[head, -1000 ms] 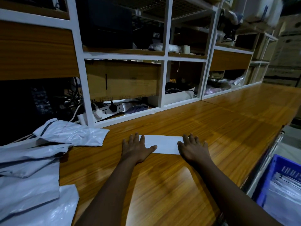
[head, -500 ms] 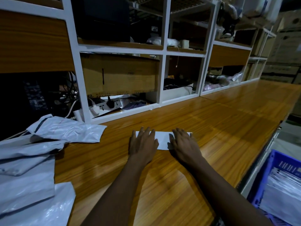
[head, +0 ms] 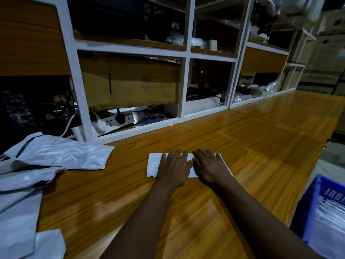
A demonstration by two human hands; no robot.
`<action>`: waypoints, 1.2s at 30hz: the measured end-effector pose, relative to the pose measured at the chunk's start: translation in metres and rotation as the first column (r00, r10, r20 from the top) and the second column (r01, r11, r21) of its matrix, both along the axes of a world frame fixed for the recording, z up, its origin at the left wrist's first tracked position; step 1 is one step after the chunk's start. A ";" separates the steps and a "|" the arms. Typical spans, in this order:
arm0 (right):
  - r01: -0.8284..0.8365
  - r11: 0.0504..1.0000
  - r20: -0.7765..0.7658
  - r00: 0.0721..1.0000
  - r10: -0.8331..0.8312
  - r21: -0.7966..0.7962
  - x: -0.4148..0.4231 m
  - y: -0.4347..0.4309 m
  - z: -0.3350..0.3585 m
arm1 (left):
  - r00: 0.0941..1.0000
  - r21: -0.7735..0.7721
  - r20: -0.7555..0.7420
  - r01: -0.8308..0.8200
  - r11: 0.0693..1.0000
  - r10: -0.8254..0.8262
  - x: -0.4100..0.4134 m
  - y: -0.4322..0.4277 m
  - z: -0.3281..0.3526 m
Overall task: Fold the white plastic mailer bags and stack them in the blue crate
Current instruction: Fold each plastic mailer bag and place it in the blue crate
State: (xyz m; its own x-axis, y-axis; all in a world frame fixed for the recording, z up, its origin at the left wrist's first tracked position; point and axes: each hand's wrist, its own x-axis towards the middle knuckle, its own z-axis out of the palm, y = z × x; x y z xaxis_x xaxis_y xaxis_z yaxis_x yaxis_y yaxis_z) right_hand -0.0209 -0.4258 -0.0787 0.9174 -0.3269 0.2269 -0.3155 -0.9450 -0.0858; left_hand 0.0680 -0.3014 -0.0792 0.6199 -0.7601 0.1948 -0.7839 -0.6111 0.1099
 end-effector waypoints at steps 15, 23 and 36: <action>0.034 0.995 -0.143 0.989 -0.047 -0.096 -0.009 0.001 -0.006 | 0.979 0.114 -0.170 -0.091 0.989 0.110 0.003 0.020 0.003; 0.009 0.993 -0.188 0.982 -0.032 -0.121 -0.021 0.005 0.000 | 0.974 0.131 -0.200 -0.081 0.988 0.107 0.000 0.029 0.000; 0.132 0.990 -0.175 0.977 -0.121 0.056 -0.018 -0.001 0.005 | 0.976 0.200 -0.175 -0.093 0.975 0.129 0.003 0.034 0.007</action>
State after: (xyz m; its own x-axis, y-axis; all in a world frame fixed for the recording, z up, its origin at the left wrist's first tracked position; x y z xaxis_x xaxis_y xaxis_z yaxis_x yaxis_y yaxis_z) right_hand -0.0390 -0.4272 -0.0739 0.8909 -0.4521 0.0442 -0.4477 -0.8904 -0.0823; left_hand 0.0713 -0.2670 -0.0721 0.7144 -0.6960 -0.0729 -0.6864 -0.7172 0.1206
